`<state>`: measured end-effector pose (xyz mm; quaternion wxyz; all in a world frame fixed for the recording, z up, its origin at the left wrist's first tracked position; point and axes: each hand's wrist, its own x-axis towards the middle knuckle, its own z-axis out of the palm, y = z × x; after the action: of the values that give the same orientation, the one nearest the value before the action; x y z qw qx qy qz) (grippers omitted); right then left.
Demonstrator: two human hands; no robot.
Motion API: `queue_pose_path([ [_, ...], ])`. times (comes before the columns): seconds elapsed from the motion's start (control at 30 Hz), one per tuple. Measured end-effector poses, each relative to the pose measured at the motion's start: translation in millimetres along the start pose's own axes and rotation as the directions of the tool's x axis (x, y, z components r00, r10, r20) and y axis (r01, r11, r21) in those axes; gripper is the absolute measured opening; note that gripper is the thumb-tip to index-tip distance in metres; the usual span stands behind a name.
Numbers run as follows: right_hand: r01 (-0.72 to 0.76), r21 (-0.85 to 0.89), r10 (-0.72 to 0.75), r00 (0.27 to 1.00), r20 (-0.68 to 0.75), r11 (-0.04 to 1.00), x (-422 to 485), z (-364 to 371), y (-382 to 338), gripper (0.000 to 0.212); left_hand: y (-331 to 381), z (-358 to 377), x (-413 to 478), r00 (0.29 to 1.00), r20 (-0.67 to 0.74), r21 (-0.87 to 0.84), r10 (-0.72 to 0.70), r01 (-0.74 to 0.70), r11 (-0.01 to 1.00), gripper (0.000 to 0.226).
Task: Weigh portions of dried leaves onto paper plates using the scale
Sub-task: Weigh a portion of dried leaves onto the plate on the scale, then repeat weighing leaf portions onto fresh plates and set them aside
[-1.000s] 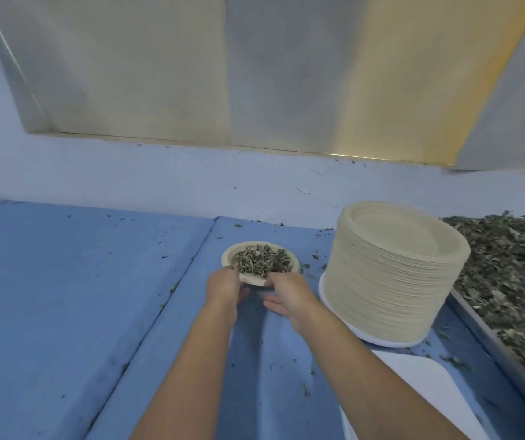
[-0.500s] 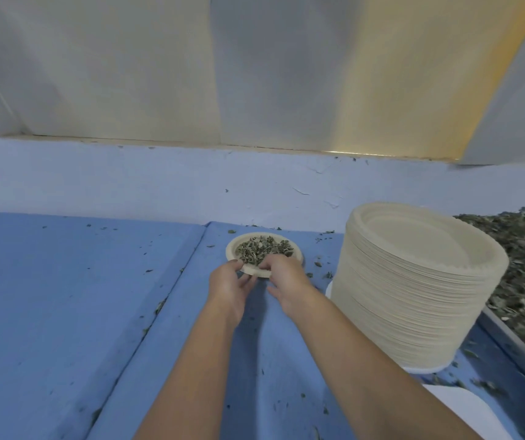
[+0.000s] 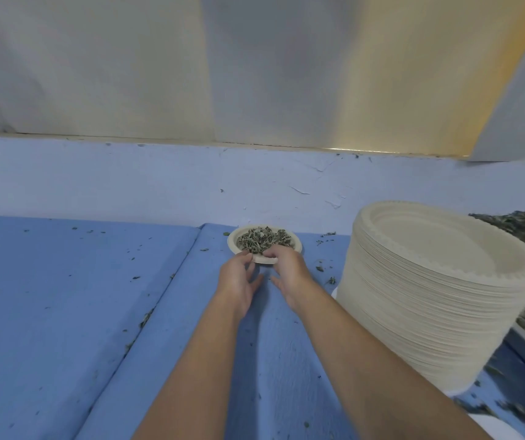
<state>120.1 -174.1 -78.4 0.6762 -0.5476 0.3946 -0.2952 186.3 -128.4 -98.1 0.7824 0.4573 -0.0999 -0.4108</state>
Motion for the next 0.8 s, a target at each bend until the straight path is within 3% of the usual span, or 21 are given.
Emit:
queue_pose_path([
  [0.23,0.026,-0.073,-0.028,1.0,-0.014,0.997,18,3,-3,0.019,0,7,17,1.0,-0.017,0.14,0.025,-0.022,0.99,0.035],
  [0.5,0.068,-0.131,-0.069,0.998,-0.003,0.989,-4,10,-14,0.014,6,10,-13,0.998,0.019,0.071,0.059,-0.06,0.996,0.028],
  [0.8,0.357,-0.252,-0.354,0.933,0.06,0.899,-100,-3,-42,0.018,19,38,-118,0.981,0.017,0.041,0.191,-0.192,0.981,0.026],
])
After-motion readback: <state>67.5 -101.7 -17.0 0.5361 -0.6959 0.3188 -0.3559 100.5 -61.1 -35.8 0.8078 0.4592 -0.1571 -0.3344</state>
